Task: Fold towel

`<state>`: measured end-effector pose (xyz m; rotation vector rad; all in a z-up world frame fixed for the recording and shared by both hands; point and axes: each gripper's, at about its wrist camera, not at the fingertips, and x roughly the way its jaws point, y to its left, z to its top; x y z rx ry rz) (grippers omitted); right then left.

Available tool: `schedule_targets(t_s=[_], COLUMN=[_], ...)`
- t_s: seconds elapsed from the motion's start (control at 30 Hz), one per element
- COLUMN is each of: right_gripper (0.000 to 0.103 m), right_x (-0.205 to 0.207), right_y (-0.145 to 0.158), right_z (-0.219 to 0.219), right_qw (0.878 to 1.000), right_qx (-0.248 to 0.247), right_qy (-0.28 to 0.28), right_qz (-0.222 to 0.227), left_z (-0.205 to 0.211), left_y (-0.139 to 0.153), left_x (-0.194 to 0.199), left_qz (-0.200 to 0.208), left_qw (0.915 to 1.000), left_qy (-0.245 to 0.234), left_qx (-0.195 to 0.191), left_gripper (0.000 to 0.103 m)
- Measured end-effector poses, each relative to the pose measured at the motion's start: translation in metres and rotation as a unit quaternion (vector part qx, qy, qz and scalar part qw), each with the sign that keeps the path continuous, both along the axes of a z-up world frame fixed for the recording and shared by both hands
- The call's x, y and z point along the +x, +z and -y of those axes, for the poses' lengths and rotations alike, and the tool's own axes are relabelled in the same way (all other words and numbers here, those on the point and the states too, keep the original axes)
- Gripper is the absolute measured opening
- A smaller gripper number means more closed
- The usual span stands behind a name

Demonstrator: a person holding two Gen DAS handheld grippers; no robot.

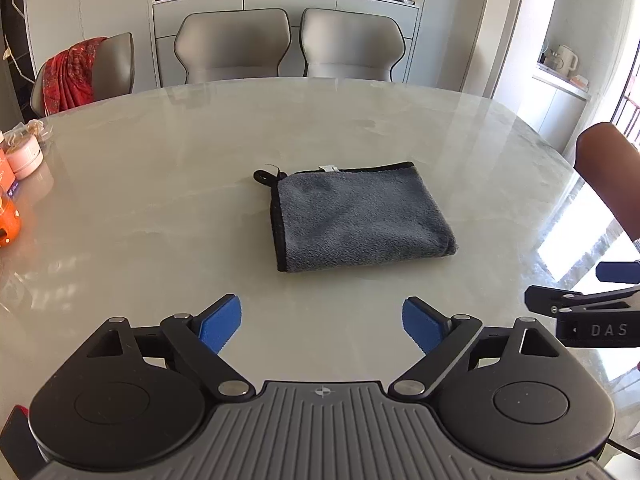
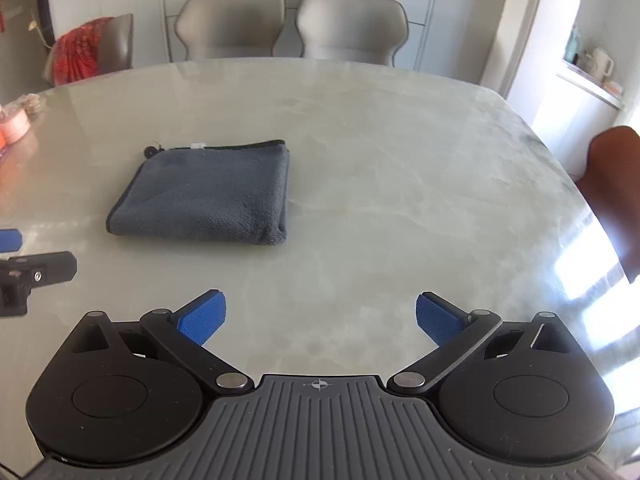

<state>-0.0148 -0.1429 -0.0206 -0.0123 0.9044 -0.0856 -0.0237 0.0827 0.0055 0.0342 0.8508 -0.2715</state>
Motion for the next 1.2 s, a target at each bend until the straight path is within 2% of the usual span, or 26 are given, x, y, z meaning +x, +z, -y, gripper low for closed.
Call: schedule_targets(t_s=[0.3,0.63,1.0,1.2], right_gripper=[0.102,0.102,0.103,0.103], right_x=[-0.007,-0.006,-0.009,-0.008], right_y=[0.007,-0.001,-0.004,-0.005], right_z=[-0.008,0.000,-0.006,-0.004], right_qw=[1.000,0.999,1.000,1.000], right_qx=[-0.007,0.006,0.011,0.013], right_qy=[-0.007,-0.034,-0.009,-0.011], right_qz=[0.020,-0.004,-0.010,-0.013], left_z=[0.013,0.009,0.013,0.015], left_y=[0.005,0.003,0.001,0.000], left_x=[-0.010,-0.007,-0.007,-0.008], left_qz=[0.011,-0.001,-0.007,-0.006], left_qw=[0.9999,0.9993,0.9993,0.9989], left_qy=[0.003,0.038,0.037,0.045], left_qx=[0.010,0.001,-0.003,0.008], left_gripper=[0.092,0.092,0.091,0.091])
